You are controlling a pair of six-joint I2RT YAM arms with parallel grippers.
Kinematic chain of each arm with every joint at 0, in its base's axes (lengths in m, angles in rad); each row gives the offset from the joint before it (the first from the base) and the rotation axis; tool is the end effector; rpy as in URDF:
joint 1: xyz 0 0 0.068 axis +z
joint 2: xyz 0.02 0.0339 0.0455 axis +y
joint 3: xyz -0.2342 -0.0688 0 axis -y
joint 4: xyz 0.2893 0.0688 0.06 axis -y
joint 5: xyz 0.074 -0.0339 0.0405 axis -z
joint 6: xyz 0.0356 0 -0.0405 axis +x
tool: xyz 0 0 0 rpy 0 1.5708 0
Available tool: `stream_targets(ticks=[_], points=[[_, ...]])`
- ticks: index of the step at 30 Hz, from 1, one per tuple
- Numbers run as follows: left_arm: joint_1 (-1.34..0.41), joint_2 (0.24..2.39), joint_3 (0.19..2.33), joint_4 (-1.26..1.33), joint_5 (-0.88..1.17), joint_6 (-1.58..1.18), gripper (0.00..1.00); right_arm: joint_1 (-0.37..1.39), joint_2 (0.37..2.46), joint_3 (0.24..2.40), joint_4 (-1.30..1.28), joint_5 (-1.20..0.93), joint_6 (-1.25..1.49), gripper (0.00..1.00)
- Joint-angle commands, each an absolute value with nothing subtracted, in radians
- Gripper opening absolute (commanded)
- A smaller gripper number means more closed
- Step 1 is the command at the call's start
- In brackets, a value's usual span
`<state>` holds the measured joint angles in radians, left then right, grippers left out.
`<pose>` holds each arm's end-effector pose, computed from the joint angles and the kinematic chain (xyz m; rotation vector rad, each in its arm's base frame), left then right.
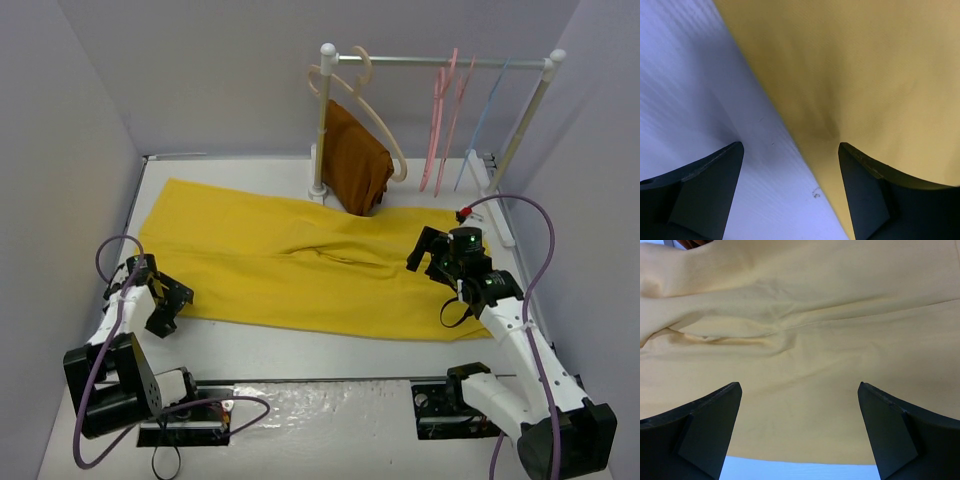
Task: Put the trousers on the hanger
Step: Fold the trousers at the center of the board.
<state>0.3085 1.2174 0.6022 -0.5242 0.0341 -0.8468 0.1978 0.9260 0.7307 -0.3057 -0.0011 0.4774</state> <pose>0.2440 0.0765 0.1157 -1.4808 2.2905 -0.2037 0.2655 0.0533 0.2508 0.2917 2.0778 0.4129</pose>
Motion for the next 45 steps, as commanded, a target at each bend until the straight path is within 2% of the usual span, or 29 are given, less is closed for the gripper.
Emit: stream_targets(ticks=[1, 7, 9, 11, 14, 16, 17, 27, 37, 45], points=[[0.325, 1.305, 0.643, -0.424, 0.046, -0.891, 0.72, 0.201, 0.908, 0.718, -0.291, -0.044, 0.472, 1.0], [0.324, 1.376, 0.649, -0.385, 0.043, -0.905, 0.61, 0.201, 0.914, 0.709, -0.293, -0.044, 0.489, 1.0], [0.325, 1.392, 0.64, -0.385, 0.046, -0.905, 0.54, 0.201, 0.919, 0.703, -0.292, -0.044, 0.492, 1.0], [0.324, 1.395, 0.632, -0.384, 0.043, -0.908, 0.4, 0.202, 0.925, 0.703, -0.292, -0.042, 0.491, 1.0], [0.324, 1.387, 0.624, -0.368, 0.05, -0.903, 0.13, 0.203, 0.945, 0.703, -0.293, -0.046, 0.489, 1.0], [0.325, 1.37, 0.632, -0.37, 0.057, -0.898, 0.02, 0.208, 0.964, 0.699, -0.293, -0.052, 0.493, 0.99], [0.324, 1.36, 0.642, -0.379, 0.056, -0.894, 0.0, 0.211, 0.976, 0.696, -0.293, -0.048, 0.495, 0.98], [0.324, 1.182, 0.781, -0.527, 0.033, -0.845, 0.0, 0.252, 1.091, 0.611, -0.285, 0.029, 0.629, 0.97], [0.32, 1.088, 0.809, -0.525, 0.089, -0.751, 0.0, 0.251, 1.229, 0.532, -0.254, 0.079, 0.75, 0.98], [0.306, 1.089, 0.757, -0.439, 0.15, -0.756, 0.0, 0.212, 1.441, 0.666, -0.202, 0.104, 0.725, 0.97]])
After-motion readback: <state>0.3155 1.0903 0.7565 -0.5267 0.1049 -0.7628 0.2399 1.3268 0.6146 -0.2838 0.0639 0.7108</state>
